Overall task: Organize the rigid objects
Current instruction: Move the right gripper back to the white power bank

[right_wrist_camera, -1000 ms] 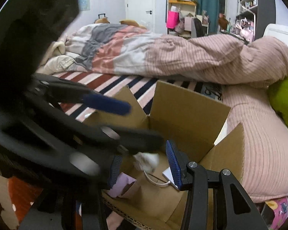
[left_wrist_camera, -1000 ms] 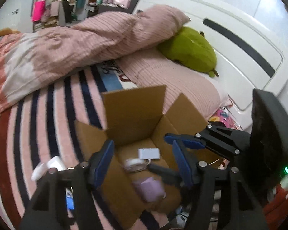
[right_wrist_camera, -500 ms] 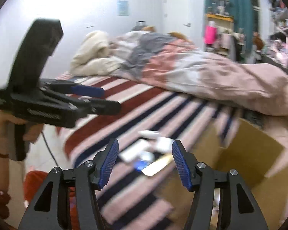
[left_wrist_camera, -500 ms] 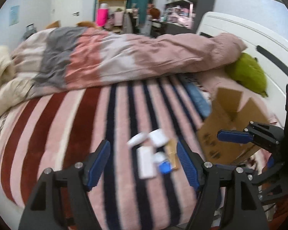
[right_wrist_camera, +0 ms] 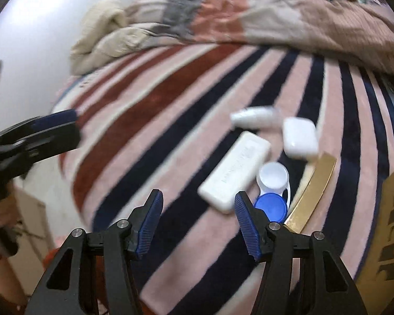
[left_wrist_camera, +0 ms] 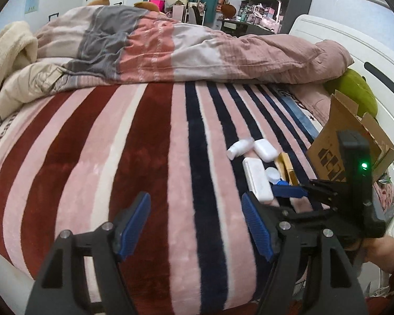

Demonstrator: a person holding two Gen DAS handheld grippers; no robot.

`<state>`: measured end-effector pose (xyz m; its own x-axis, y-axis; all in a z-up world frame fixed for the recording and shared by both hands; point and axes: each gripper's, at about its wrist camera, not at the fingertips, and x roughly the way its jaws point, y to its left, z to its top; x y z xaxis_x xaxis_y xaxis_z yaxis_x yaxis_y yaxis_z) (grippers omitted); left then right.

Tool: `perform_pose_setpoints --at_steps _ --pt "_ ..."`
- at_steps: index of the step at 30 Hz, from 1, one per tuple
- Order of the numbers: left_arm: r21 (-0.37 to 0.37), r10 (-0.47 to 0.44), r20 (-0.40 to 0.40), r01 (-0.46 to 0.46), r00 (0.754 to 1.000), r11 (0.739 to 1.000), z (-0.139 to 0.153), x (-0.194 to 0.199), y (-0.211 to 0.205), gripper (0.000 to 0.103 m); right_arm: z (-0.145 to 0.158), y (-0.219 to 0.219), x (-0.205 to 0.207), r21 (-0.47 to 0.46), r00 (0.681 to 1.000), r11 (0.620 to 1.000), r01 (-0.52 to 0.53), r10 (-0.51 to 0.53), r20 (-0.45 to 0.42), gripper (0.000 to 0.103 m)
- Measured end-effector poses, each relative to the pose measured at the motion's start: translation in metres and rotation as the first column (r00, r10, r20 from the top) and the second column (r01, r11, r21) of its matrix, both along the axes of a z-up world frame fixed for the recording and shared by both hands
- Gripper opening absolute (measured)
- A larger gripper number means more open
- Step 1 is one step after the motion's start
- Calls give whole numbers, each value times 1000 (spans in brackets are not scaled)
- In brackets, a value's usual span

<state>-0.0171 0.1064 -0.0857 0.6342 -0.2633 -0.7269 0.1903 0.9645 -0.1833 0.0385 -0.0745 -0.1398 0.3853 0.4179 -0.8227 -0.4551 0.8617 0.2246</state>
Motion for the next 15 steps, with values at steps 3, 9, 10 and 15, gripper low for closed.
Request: perform_pose_setpoints --at_steps 3,9,10,15 --pt "-21 7 -3 -7 1000 1000 -5 0 7 69 -7 1 12 -2 998 998 65 -65 25 53" --pt "-30 19 -10 -19 1000 999 -8 1 11 69 -10 7 32 -1 990 991 133 -132 53 52" --pt "-32 19 -9 -20 1000 999 -7 2 11 69 -10 9 33 -24 989 991 134 -132 70 42" --pt "-28 17 -8 -17 1000 999 -4 2 8 69 -12 11 28 -29 990 995 99 -95 104 34"
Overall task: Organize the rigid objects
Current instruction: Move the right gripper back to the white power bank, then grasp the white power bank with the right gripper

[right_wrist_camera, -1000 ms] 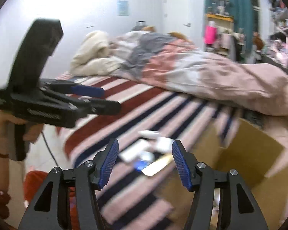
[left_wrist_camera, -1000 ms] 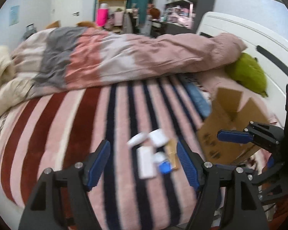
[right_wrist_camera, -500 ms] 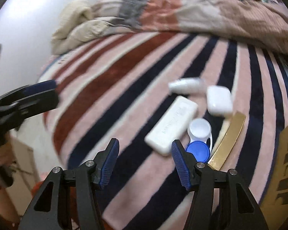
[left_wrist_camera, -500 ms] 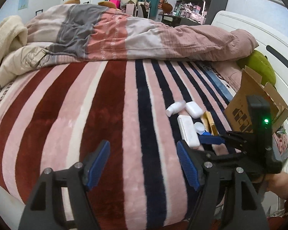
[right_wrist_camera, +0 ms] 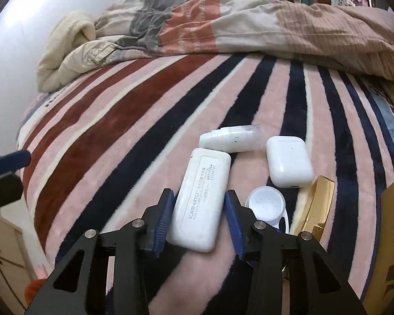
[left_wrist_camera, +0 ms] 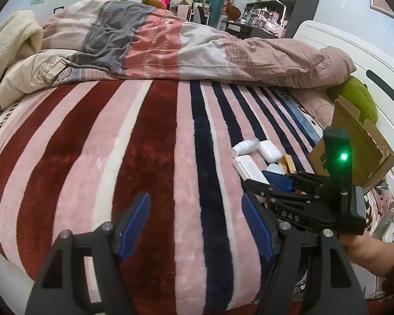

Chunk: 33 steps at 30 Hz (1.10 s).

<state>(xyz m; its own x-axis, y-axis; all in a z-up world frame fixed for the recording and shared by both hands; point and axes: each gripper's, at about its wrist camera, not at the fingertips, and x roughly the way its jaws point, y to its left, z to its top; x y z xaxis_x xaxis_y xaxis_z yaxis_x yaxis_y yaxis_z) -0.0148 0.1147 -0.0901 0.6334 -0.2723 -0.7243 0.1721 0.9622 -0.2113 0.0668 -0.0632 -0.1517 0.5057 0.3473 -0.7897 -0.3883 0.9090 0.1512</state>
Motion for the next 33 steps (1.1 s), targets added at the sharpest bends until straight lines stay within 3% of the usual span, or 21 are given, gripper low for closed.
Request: perform_pose_setpoints --at_steps 5,8,13,17,19,22,27,30,33 --pt "6 -9 -6 9 1000 1000 1 0 -5 69 4 3 -14 37 986 986 -160 161 -34 32" --pt "8 -13 -10 13 1000 1000 1 1 -7 69 4 11 -23 -6 973 974 -226 226 -40 32" --pt "5 -17 -19 17 1000 1000 1 2 -11 69 -1 12 -18 17 979 981 -193 193 -66 33" --pt "-1 -9 -27 9 1000 1000 5 -1 -12 69 6 16 -20 1 977 978 -211 211 -39 31" --pt "-22 -18 -25 17 1000 1000 10 -3 -16 69 16 15 -27 -5 972 972 -236 236 -4 31" --pt "-146 -83 1 83 997 986 29 -4 -25 69 43 9 -40 22 958 959 -283 281 61 31" --pt "-192 -138 41 144 990 971 67 4 -55 68 104 -16 -63 101 923 927 -362 341 178 31" --pt "-230 -202 70 213 977 949 90 14 -85 60 136 -40 -73 126 908 922 -367 326 262 31" --pt "-281 -290 96 305 952 910 107 29 -118 41 156 -66 -80 141 900 922 -360 302 315 31"
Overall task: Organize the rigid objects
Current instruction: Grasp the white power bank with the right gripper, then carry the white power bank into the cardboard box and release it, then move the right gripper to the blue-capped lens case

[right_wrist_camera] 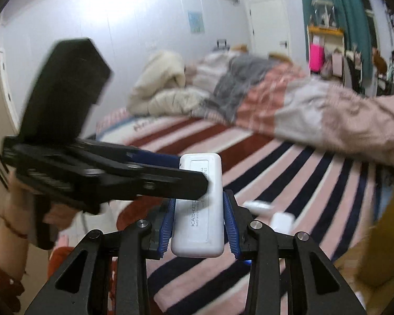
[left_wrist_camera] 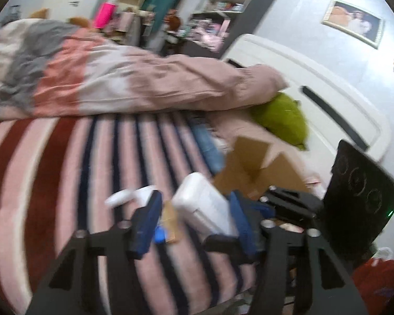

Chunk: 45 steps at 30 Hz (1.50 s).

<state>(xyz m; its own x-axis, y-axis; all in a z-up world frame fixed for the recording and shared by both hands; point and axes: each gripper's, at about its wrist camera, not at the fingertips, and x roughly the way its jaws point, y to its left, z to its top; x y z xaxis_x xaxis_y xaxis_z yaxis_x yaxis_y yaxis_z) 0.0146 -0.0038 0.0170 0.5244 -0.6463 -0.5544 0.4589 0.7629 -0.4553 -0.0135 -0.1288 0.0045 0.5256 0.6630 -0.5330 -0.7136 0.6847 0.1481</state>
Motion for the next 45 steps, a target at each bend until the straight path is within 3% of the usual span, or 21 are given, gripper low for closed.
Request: perform_pose_setpoints --at_steps 1,4,13,18,22,23,25,31,35,37,38,40,45 --pt "2 -22 7 22 1000 1000 4 3 -11 36 5 -9 -1 3 1000 1000 14 -14 13 31" --pt "60 -82 14 80 997 995 14 15 -57 34 12 -41 3 -19 996 997 79 -79 29 31" --pt "146 -202 -58 208 978 967 7 44 -159 33 13 -124 24 -108 971 971 215 -224 -82 31" --pt "173 -228 -138 250 964 953 -11 57 -183 34 -2 -150 39 -165 941 957 237 -268 -208 31" --pt "225 -218 -145 247 965 943 -19 60 -193 38 -11 -156 43 -205 925 947 246 -292 -242 31" --pt "242 -210 -142 239 967 940 -19 60 -193 43 -12 -155 43 -224 923 943 247 -299 -242 31" --pt "262 -195 -132 224 972 939 -19 59 -191 53 -13 -150 43 -236 922 939 251 -306 -236 31" --pt "203 -138 -60 147 989 968 6 47 -147 62 -8 -146 37 -249 921 932 263 -319 -222 34" --pt "226 -36 5 34 999 974 22 30 -99 69 3 -128 28 -184 946 957 225 -260 -195 57" --pt "253 38 28 -44 999 966 24 21 -72 70 8 -112 23 -169 962 966 197 -223 -159 64" --pt "265 63 39 -71 997 962 23 18 -61 71 11 -100 19 -168 970 970 178 -202 -135 74" --pt "284 115 58 -126 992 950 18 11 -34 72 14 -78 14 -162 982 977 136 -154 -106 83" --pt "305 206 68 -217 976 927 -4 -2 20 72 3 -15 11 -171 992 985 18 -40 -123 89"
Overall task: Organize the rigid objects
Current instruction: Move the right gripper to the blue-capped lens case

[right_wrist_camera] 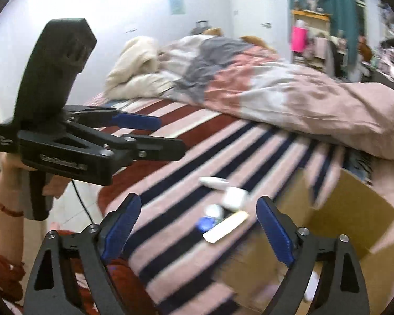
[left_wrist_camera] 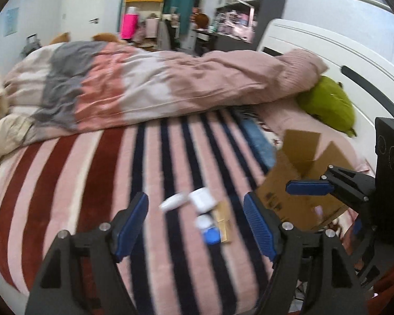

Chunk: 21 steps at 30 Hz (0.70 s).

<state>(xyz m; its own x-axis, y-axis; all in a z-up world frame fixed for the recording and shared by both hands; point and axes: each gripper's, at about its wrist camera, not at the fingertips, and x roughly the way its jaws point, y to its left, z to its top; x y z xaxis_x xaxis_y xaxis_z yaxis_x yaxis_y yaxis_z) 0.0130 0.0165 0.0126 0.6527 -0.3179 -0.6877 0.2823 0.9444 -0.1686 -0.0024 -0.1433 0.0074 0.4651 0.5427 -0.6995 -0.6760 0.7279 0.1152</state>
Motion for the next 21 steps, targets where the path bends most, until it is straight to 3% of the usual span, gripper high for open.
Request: perform_pose_setpoints --at_steps 4,13,15,18,21 --pt "2 47 -7 -47 999 999 -25 -7 35 72 -25 40 5 -34 998 999 -38 36 -60 89" --pt "-17 79 -38 -79 996 997 -77 -9 75 72 -110 76 49 -106 964 993 47 -73 -254 89" --pt "-25 84 -51 -86 995 996 -87 -8 82 72 -122 76 56 -137 963 987 81 -113 -243 88" --pt "-51 86 -67 -90 994 995 -98 -5 90 72 -132 78 64 -225 972 965 134 -172 -158 88" --pt "-75 94 -73 -100 993 992 -104 -3 96 72 -140 78 74 -250 966 959 133 -182 -183 74"
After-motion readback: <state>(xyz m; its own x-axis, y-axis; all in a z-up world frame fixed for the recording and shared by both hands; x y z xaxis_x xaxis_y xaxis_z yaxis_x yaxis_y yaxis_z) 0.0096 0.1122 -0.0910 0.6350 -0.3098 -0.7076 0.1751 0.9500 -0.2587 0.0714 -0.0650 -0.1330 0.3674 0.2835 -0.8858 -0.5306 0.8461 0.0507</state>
